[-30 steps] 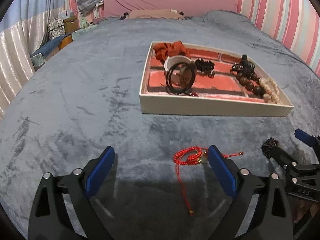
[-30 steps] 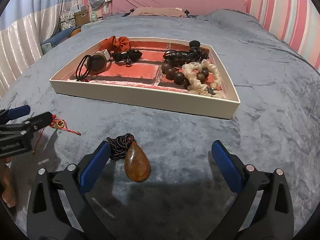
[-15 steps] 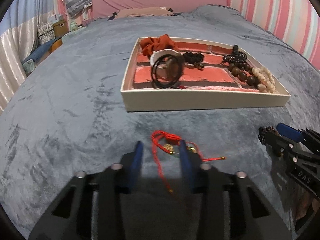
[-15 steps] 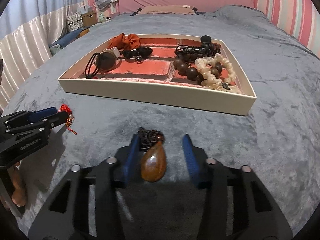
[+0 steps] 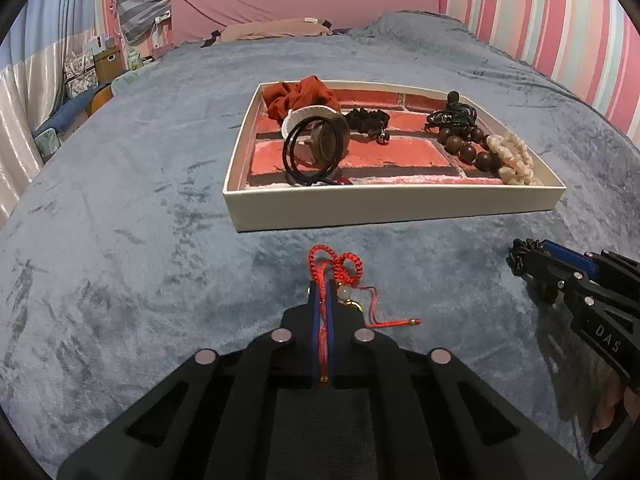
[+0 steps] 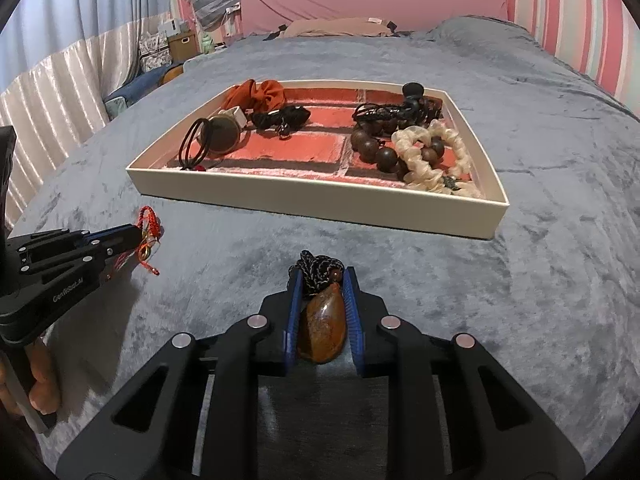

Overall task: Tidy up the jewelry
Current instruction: 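Close the left tool on the red string charm while the right tool grasps the teardrop pendant, then carry the red charm and teardrop pendant with both tools over the tray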

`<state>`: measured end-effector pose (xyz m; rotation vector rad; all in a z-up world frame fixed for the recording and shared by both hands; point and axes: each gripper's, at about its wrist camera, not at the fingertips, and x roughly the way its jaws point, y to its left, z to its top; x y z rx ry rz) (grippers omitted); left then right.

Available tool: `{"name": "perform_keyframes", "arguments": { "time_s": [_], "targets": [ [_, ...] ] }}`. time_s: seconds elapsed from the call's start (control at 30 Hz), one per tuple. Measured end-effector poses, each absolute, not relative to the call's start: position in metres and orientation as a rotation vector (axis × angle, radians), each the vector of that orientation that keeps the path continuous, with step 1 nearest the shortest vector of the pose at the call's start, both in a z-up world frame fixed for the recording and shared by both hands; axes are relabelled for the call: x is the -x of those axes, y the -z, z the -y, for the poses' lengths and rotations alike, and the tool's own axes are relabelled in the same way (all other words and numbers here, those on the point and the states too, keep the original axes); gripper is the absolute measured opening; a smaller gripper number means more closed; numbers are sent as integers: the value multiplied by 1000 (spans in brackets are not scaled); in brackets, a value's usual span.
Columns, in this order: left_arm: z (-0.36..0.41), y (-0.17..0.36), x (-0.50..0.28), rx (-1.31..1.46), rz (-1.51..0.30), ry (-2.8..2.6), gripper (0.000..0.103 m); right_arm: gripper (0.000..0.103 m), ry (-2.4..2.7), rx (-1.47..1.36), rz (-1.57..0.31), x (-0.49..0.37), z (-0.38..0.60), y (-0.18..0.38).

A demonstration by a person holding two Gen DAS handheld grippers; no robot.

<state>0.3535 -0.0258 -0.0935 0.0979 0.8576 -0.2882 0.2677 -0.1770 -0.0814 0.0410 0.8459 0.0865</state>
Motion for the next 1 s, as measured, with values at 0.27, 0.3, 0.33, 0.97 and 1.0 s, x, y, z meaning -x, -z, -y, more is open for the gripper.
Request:
{"name": "perform_keyframes", "arguments": {
  "time_s": [0.27,0.3,0.33,0.97,1.0],
  "targets": [
    [20,81,-348,-67,-830,299,1,16,-79,-55,-819,-264,183,70],
    [19,78,-347,-59,-823,304,1,16,-81,-60,-817,-264,184,68],
    [19,76,-346,-55,-820,306,1,16,-80,-61,-813,-264,185,66],
    [7,45,-341,24,-771,339,1,15,-62,-92,-786,-264,202,52],
    [8,41,-341,29,-765,346,1,15,-60,-96,-781,-265,205,49]
  ]
}}
